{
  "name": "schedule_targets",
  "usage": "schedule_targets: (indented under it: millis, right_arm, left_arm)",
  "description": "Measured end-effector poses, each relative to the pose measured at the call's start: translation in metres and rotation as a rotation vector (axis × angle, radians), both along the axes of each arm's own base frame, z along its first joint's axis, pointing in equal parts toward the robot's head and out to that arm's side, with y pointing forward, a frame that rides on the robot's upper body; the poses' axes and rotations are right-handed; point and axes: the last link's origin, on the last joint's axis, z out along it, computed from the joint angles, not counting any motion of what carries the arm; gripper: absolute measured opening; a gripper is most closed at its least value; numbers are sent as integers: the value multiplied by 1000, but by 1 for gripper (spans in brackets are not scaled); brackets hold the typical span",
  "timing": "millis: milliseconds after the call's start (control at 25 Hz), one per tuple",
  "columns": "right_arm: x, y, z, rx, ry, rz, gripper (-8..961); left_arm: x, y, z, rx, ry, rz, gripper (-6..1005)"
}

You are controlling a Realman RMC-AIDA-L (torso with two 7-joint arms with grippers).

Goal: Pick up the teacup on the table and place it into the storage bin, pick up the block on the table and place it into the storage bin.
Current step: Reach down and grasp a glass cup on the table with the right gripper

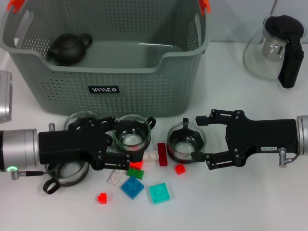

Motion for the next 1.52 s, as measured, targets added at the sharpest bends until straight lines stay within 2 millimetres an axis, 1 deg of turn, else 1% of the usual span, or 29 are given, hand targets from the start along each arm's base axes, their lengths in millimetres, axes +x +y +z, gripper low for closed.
schedule_targets:
  millis: [680, 880, 1120, 1280, 1520]
  right_arm:
    - [1, -1, 0, -2, 2, 1, 927]
    - [2, -1, 4, -1, -6, 10, 927]
    - [5, 3, 12, -23, -60, 20, 926]
    - [0, 8, 17, -46, -127, 19, 926]
    - [-17, 15, 18, -95, -196, 46, 926]
  left_arm:
    - [0, -1, 1, -5, -4, -3, 934]
    - [0, -3, 4, -14, -11, -7, 934]
    - [0, -6, 5, -20, -22, -11, 934]
    - [-1, -7, 5, -20, -23, -9, 934]
    - [-1, -6, 6, -12, -29, -2, 933]
